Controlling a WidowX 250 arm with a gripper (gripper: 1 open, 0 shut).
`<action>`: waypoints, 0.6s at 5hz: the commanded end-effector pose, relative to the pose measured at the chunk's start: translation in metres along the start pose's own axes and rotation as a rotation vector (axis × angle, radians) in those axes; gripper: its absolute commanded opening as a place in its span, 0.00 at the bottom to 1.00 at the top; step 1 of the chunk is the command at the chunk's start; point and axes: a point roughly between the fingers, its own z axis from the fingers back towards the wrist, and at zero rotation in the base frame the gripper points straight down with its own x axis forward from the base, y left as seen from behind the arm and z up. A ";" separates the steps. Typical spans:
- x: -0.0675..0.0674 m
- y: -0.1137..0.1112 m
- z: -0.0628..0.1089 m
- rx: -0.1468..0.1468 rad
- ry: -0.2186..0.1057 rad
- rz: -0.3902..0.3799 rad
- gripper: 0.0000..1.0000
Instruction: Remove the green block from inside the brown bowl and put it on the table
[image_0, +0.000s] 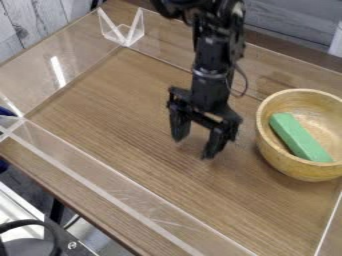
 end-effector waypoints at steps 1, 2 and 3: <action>-0.006 0.008 0.050 0.003 -0.124 0.019 1.00; -0.010 0.019 0.077 0.005 -0.168 0.048 1.00; -0.007 0.020 0.069 0.007 -0.164 0.049 1.00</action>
